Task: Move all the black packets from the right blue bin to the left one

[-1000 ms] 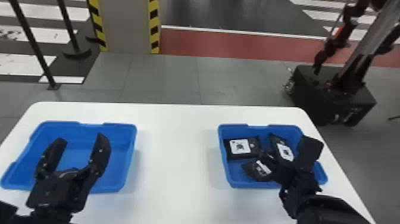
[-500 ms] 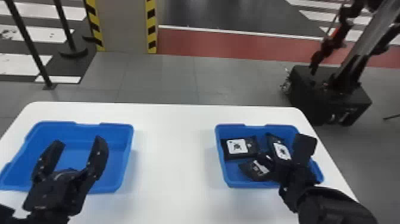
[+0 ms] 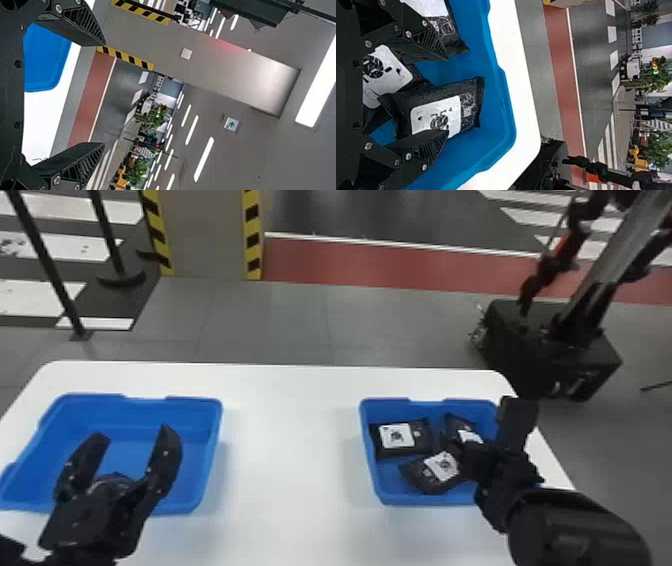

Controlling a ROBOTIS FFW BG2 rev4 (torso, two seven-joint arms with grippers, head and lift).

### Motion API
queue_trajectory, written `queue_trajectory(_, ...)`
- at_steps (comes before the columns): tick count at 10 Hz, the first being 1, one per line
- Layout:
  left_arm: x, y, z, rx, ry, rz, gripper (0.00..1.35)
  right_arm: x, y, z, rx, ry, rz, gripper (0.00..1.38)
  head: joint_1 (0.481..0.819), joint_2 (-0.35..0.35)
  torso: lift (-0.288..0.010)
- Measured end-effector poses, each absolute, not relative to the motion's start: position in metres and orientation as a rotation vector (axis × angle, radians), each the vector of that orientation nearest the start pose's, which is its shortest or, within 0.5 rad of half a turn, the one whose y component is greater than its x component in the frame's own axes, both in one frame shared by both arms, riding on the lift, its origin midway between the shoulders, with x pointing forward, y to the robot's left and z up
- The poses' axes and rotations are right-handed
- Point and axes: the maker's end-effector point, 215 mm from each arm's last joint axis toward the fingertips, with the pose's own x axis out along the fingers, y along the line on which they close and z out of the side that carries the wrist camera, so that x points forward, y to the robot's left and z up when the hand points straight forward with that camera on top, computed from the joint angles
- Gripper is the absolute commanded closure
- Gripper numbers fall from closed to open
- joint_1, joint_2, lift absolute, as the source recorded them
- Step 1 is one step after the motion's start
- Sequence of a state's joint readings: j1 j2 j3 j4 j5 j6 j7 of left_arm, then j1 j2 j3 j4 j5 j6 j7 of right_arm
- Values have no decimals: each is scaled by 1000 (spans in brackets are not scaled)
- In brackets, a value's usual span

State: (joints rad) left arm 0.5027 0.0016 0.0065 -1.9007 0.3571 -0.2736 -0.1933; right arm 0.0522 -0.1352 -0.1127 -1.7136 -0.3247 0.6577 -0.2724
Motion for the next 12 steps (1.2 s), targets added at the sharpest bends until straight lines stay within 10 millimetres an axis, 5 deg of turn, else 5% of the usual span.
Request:
queue_trajectory(3,432,223,-331,-343,-130,-102,134,512,-352,-487,126,614,-314,407,695,-152,-110)
queue_trajectory(10,428,223,-336,-341,-119,-102,134,519,-370,-489,78,652,-343,367,695,-172,-110)
queue_trajectory(12,427,225,-337,-340,-117,-99,134,520,-377,-492,67,677,-355,464,695,-177,-110)
